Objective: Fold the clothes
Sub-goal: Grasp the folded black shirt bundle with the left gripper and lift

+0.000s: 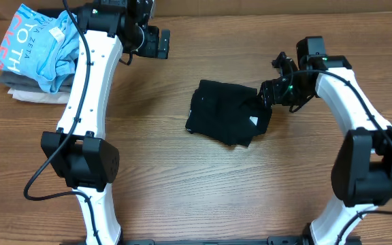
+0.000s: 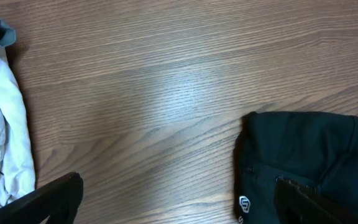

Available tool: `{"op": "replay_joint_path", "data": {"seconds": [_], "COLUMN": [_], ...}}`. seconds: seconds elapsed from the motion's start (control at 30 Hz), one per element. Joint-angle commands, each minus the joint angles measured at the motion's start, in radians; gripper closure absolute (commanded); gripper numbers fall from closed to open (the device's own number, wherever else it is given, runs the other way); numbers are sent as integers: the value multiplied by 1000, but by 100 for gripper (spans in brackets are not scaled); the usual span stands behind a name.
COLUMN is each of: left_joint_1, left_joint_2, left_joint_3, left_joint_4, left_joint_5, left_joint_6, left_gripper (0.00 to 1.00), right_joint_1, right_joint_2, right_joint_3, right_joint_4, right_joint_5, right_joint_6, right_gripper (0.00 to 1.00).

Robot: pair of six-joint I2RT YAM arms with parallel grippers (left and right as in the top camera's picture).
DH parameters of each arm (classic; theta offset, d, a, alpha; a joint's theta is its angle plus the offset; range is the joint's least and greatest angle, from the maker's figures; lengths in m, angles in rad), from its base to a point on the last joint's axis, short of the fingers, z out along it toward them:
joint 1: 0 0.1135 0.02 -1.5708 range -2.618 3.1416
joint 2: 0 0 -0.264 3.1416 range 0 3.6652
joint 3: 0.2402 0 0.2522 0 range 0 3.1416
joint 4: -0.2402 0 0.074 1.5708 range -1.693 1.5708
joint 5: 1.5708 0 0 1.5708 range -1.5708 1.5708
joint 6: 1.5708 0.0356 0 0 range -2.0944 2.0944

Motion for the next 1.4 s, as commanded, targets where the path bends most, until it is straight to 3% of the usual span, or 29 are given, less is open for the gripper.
{"op": "replay_joint_path", "data": {"seconds": [0.0,0.07,0.1,0.17,0.2,0.23,0.37,0.63,0.67,0.73,0.77,0.8,1.1,1.37], "left_joint_1": [3,3,3,3,3,3,3,3,3,2,1,-2,-113,-361], "left_joint_2": [4,4,4,4,4,4,4,4,4,4,4,4,4,5], "left_joint_3": [-3,-3,-3,-3,-3,-3,-3,-3,-3,-3,-3,-3,-3,-102], "left_joint_4": [5,4,5,5,5,4,7,7,6,3,1,-3,-90,-45], "left_joint_5": [4,3,3,4,3,4,3,-19,-19,-19,-18,-14,72,59], "left_joint_6": [24,24,24,24,24,24,24,23,23,23,23,24,200,421], "left_gripper": [0,0,0,0,0,0,0,0,0,0,0,0,0,0], "right_joint_1": [5,6,5,5,5,5,-16,-195,-207,-218,-220,-220,-262,-380], "right_joint_2": [60,86,92,100,101,101,100,100,100,100,100,100,69,64], "right_joint_3": [8,8,8,8,8,8,21,26,26,26,26,27,167,246], "right_joint_4": [57,100,117,150,167,177,186,64,48,19,4,-9,-151,-228], "right_joint_5": [-49,-63,-76,-94,-101,-101,-97,-41,-53,-81,-95,-101,-150,-145], "right_joint_6": [-54,-54,-54,-53,-51,-42,13,161,164,163,157,157,166,165], "right_gripper": [21,24,31,62,89,96,96,96,81,18,7,2,0,0]}}
